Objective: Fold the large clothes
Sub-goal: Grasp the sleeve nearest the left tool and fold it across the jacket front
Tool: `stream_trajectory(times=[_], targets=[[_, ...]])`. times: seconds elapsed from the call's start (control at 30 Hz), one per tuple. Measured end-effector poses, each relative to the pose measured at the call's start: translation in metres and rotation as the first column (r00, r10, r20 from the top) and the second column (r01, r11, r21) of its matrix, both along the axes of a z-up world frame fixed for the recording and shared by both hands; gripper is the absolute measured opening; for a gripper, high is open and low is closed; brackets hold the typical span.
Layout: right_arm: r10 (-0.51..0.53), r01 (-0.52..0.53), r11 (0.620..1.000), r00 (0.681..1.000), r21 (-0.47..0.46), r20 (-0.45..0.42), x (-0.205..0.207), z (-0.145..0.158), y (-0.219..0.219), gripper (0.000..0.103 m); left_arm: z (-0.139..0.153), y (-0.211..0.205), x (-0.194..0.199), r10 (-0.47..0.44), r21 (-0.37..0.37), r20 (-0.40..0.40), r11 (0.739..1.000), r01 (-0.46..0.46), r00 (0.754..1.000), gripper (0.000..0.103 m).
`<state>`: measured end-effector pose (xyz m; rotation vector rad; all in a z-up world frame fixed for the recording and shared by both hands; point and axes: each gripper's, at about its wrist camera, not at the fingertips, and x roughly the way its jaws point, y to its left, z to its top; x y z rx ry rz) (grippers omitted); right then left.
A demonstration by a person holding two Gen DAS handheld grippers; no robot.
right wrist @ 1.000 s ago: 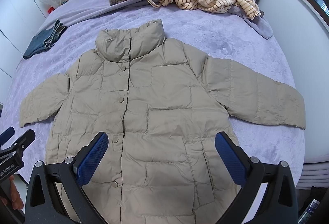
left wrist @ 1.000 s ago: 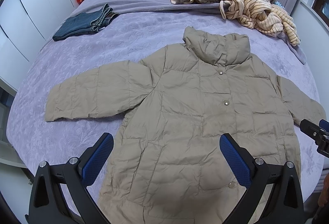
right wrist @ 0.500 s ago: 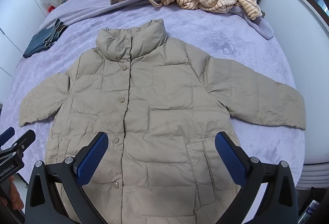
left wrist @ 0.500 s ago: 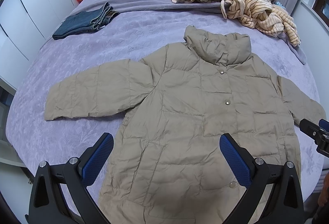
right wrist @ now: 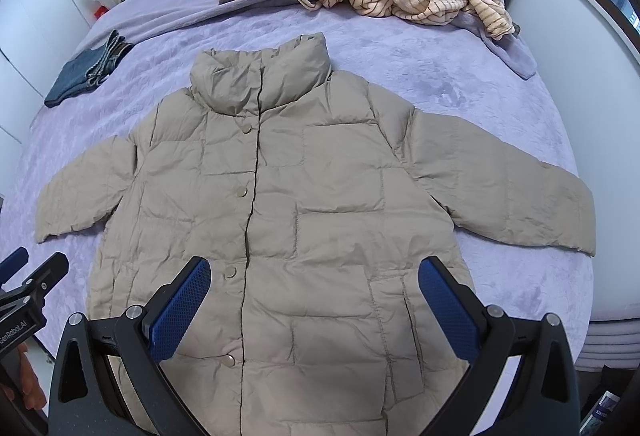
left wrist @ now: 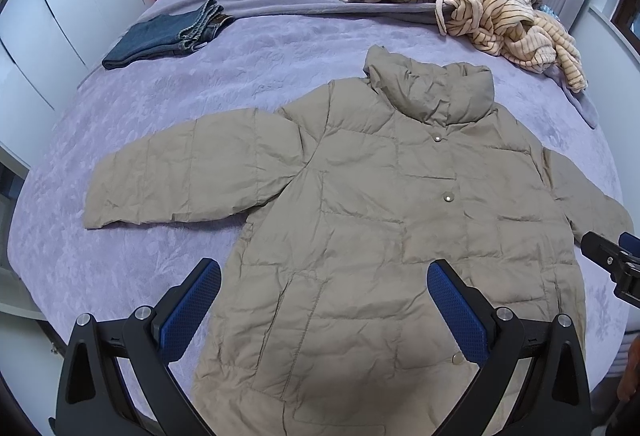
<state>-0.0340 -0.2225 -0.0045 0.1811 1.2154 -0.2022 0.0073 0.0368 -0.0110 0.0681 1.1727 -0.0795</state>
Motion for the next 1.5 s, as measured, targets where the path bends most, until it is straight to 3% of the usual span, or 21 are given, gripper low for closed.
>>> stream_trajectory(times=[0.37,0.5,0.67,0.77,0.83,0.97,1.1,1.2,1.27,1.37,1.43,1.47,1.5], targets=[[0.007,-0.007,1.0,0.999,0.023,-0.042,0.014,-0.01,0.018,0.103,-0.019,0.025,0.006,0.031,-0.032,-0.042,0.999,-0.032,0.999,0.103],[0.0,0.003,0.998,0.999,0.061,-0.046,0.02,-0.019,0.03,0.103,-0.032,0.051,0.012,0.078,-0.119,-0.076,0.989,-0.086,0.994,0.103],[0.032,-0.03,0.994,0.999,0.103,-0.012,0.03,-0.03,0.056,0.103,-0.056,0.102,0.027,0.16,-0.222,-0.109,0.958,-0.181,0.981,0.103],[0.088,-0.084,0.978,0.996,0.194,-0.015,0.037,-0.046,0.079,0.103,-0.078,0.144,0.038,0.222,-0.32,-0.142,0.912,-0.257,0.965,0.103],[0.113,-0.094,0.966,0.991,0.241,-0.068,0.043,-0.061,0.096,0.103,-0.096,0.175,0.046,0.272,-0.392,-0.163,0.864,-0.315,0.948,0.103],[0.169,-0.129,0.956,0.976,0.262,-0.135,0.051,-0.084,0.13,0.103,-0.134,0.228,0.066,0.34,-0.492,-0.188,0.78,-0.388,0.922,0.103],[0.189,-0.143,0.946,0.972,0.289,-0.139,0.059,-0.105,0.151,0.103,-0.174,0.271,0.089,0.39,-0.558,-0.242,0.693,-0.456,0.888,0.103],[0.186,-0.139,0.943,0.973,0.303,-0.133,0.066,-0.117,0.162,0.103,-0.191,0.301,0.106,0.454,-0.567,-0.248,0.648,-0.508,0.856,0.103],[0.182,-0.137,0.94,0.976,0.313,-0.119,0.072,-0.122,0.167,0.103,-0.195,0.318,0.119,0.487,-0.569,-0.228,0.636,-0.522,0.843,0.103],[0.169,-0.131,0.932,0.982,0.337,-0.086,0.083,-0.126,0.172,0.103,-0.198,0.336,0.139,0.529,-0.527,-0.175,0.662,-0.533,0.83,0.103],[0.162,-0.131,0.926,0.985,0.354,-0.058,0.092,-0.129,0.175,0.103,-0.202,0.34,0.151,0.563,-0.483,-0.152,0.675,-0.558,0.812,0.097],[0.161,-0.135,0.922,0.986,0.363,-0.043,0.096,-0.13,0.175,0.103,-0.204,0.342,0.156,0.577,-0.464,-0.144,0.678,-0.57,0.804,0.08],[0.158,-0.136,0.92,0.987,0.368,-0.029,0.102,-0.131,0.177,0.103,-0.206,0.342,0.162,0.584,-0.448,-0.137,0.684,-0.576,0.8,0.053]])
